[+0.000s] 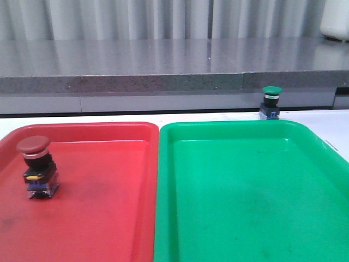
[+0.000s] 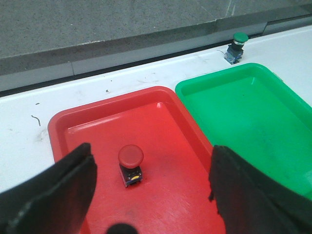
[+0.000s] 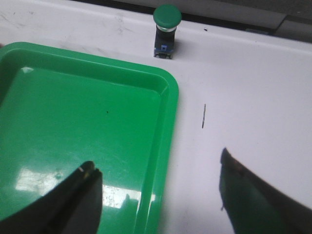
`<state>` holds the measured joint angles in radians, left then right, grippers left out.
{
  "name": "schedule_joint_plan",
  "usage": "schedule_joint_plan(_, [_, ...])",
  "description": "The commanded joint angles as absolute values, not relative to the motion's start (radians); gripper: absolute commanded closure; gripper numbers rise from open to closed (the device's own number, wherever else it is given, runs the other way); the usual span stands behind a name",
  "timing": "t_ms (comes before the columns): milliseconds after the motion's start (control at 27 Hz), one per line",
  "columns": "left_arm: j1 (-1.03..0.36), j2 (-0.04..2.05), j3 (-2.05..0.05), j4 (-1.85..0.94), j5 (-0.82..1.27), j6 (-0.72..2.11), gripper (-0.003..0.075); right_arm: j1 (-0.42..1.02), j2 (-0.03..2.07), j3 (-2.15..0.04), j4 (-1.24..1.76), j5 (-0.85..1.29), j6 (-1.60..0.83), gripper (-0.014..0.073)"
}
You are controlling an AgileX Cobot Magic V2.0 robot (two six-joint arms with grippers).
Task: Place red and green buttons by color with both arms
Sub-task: 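Move the right gripper over the green-capped button and close on it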
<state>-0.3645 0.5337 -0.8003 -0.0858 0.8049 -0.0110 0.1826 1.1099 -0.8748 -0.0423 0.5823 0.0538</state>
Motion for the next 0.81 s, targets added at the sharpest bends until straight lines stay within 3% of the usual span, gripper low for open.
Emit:
schedule_joint_plan(0, [-0.373, 0.538, -0.826, -0.093, 0.738, -0.009, 0.0239, 0.183, 1.213, -0.963, -0.049, 0.503, 0.042, -0.0025])
schedule_joint_plan(778, [-0.373, 0.538, -0.826, -0.093, 0.738, -0.009, 0.0239, 0.120, 1.797, -1.385, 0.037, 0.337, 0.102, -0.0020])
